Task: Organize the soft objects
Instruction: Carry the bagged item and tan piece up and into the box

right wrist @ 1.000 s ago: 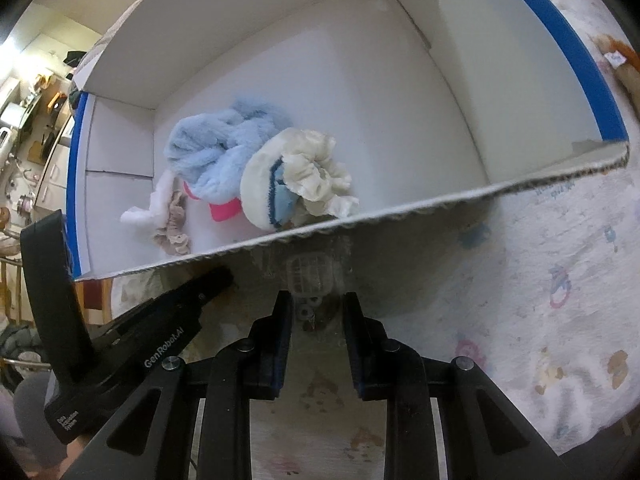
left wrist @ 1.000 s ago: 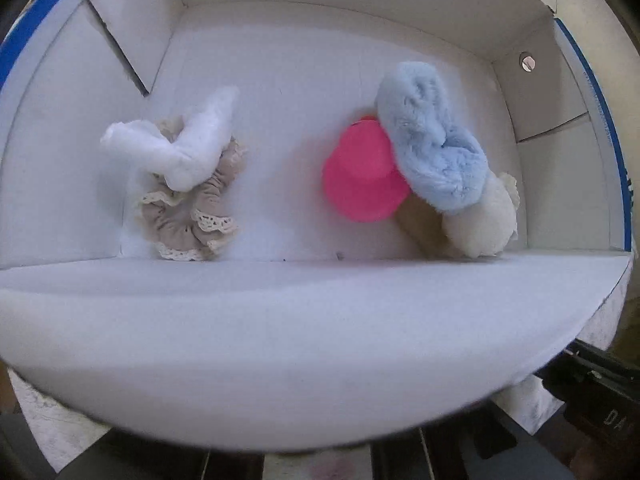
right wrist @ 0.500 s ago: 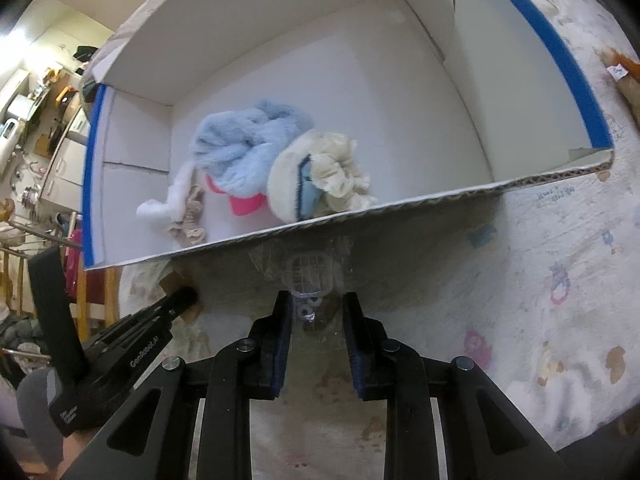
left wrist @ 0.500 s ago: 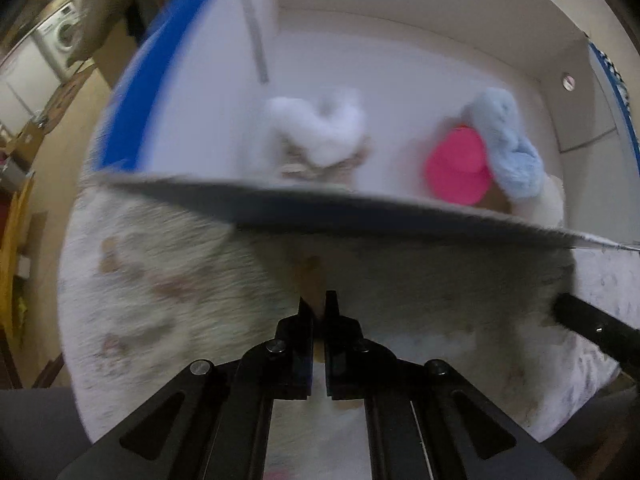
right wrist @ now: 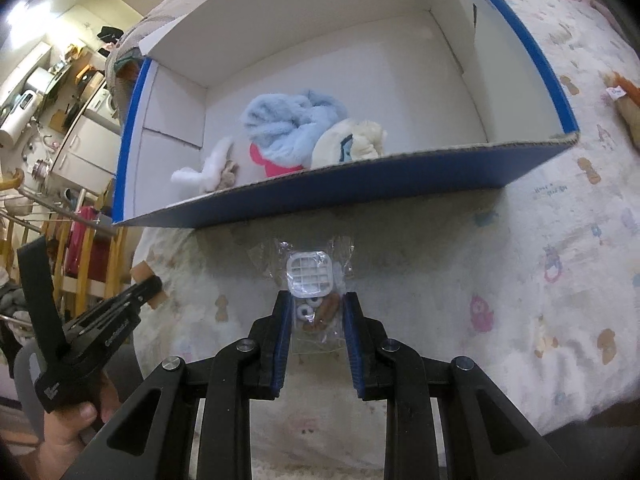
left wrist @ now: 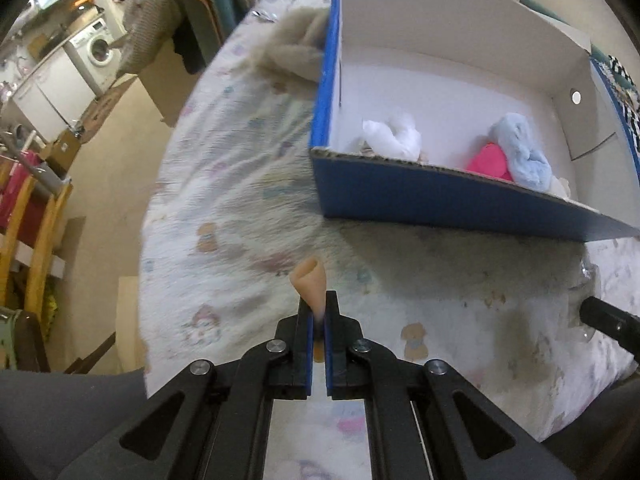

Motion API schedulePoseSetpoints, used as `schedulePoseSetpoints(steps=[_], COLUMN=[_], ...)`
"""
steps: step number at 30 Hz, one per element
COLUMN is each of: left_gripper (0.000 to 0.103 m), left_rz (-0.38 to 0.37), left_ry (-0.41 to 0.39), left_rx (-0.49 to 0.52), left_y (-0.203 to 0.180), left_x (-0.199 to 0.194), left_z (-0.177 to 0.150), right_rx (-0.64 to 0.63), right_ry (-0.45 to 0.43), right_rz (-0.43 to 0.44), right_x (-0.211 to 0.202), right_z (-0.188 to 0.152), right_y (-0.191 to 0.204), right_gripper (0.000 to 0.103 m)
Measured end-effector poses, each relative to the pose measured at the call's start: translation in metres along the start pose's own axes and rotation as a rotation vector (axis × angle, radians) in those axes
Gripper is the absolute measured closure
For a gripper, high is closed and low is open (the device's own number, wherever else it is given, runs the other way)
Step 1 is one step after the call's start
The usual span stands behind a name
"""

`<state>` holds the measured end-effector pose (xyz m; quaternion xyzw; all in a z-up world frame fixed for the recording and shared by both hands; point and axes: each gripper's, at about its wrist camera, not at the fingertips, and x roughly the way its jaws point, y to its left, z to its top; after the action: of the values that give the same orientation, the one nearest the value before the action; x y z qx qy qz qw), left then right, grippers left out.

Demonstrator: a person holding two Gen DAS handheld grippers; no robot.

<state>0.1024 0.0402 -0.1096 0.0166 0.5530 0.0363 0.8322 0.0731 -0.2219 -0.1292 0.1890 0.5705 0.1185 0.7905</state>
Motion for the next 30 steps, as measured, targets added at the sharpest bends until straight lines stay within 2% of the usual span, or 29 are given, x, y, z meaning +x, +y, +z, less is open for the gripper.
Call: schedulePoseSetpoints(steps=[6, 12, 15, 21, 23, 26, 30], left_gripper=[0.099, 0.099, 0.099, 0.099, 0.099, 0.099, 0.099], left_rz=[0.034, 0.043, 0.040, 0.042, 0.034, 0.026, 0.047], left_ry=[-0.013, -0.062, -0.102, -0.213, -0.247, -0.279, -0.315], left_rx=[-0.003, -0.008, -0.017, -0.004, 0.001, 0.005, 0.027], left_y=[-0.028, -0.036, -0.035, -0.042, -0.045, -0.047, -0.052], left_x=[-0.018, -0.046, -0.063, -0.099, -0.110, -0.122, -0.125], left_z=[-0.018, -0.025, -0.025, -0.012, -0.003, 0.009, 0.027], right_rx=[-0.021, -0.066, -0.094, -0.168, -0.182, -0.193, -0.188], right_ry=[-0.038, -0.097, -0.164, -0.371, -0.421, -0.494, -0.536], right_rz=[0.007, 0.010, 0.028, 0.057, 0.041, -0.040, -0.044], right_x=[-0.014, -0.034, -0.051, -0.098, -0.106, -0.118, -0.130], right_z=[-0.008, -0.014, -0.015, -0.006, -0.003, 0.002, 0.019], right_y=[0.008, 0.013, 0.021, 0.041, 0.046, 0.052, 0.058], right_gripper=[0.076, 0.076, 0.076, 0.076, 0.076, 0.076, 0.076])
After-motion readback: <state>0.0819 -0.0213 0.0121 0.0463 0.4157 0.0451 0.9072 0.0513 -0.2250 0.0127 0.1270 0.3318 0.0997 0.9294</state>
